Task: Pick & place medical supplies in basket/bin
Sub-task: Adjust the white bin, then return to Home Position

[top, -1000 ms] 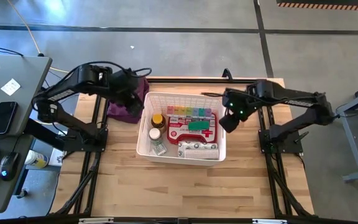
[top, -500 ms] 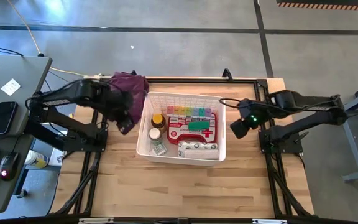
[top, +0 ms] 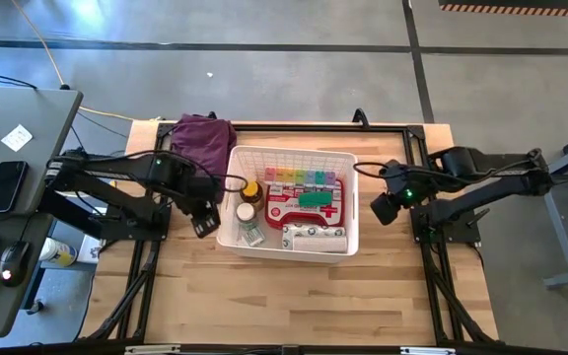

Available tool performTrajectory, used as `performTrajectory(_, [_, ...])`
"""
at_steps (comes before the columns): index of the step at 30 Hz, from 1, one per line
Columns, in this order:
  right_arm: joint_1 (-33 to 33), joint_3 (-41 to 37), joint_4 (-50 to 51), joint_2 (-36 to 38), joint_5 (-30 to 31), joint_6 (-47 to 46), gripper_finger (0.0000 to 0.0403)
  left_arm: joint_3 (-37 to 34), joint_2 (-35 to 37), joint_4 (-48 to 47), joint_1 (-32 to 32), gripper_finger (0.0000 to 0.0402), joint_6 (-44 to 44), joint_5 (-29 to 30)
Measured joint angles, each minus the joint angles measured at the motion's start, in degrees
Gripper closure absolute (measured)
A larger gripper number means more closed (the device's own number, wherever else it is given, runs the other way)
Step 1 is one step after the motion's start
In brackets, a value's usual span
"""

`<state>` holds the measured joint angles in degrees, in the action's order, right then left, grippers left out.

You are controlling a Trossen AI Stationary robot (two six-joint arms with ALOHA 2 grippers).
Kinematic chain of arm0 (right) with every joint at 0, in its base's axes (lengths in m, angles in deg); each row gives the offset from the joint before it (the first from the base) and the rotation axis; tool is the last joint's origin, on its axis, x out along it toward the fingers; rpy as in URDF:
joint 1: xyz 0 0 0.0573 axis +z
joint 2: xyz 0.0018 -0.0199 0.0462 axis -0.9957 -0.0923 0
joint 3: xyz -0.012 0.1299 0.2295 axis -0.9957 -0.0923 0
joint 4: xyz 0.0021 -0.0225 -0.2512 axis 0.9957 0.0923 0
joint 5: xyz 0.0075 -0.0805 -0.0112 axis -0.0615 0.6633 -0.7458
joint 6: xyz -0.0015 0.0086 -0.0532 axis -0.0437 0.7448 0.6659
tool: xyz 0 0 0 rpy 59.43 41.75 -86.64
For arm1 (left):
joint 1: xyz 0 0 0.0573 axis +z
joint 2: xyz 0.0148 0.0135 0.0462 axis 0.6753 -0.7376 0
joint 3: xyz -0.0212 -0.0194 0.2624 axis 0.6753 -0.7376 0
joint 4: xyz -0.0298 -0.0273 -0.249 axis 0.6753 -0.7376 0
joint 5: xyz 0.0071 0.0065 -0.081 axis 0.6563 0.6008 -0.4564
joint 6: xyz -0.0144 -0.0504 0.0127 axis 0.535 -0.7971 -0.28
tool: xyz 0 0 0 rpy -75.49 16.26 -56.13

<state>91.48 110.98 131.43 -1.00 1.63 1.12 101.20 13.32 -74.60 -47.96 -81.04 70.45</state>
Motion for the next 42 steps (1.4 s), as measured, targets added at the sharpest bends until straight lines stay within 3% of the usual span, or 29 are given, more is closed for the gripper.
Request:
performTrajectory(6, [2.26, 0.00, -0.06, 0.00, -0.14, -0.56, 0.0261, -0.40, -1.13, 7.68, -1.07, 0.0229, -1.16, -0.56])
performTrajectory(16, [4.85, 0.00, -0.05, -0.02, 1.72, -1.49, 0.0261, -0.46, -1.95, 12.08, -0.95, 0.0229, -1.16, -1.17])
performTrajectory(25, [7.73, 0.00, -0.08, 2.73, 5.68, -2.22, 0.0261, -0.42, 0.33, -1.75, -0.90, 0.0229, -1.18, -0.08])
performTrajectory(31, [8.79, 0.00, -1.72, 8.82, 14.55, -3.21, 0.0276, -0.42, 7.53, -1.06, -0.95, 0.0244, 1.26, 5.10])
performTrajectory(38, [9.15, 0.00, -6.89, 16.73, 24.84, 0.85, 0.0390, -2.19, 22.27, 16.33, -4.07, 0.0379, 7.10, 21.42])
performTrajectory(42, [9.15, -0.83, -11.64, 20.73, 30.12, 6.48, 0.0382, -9.93, 32.71, 27.33, -4.29, 0.0362, 7.02, 25.19])
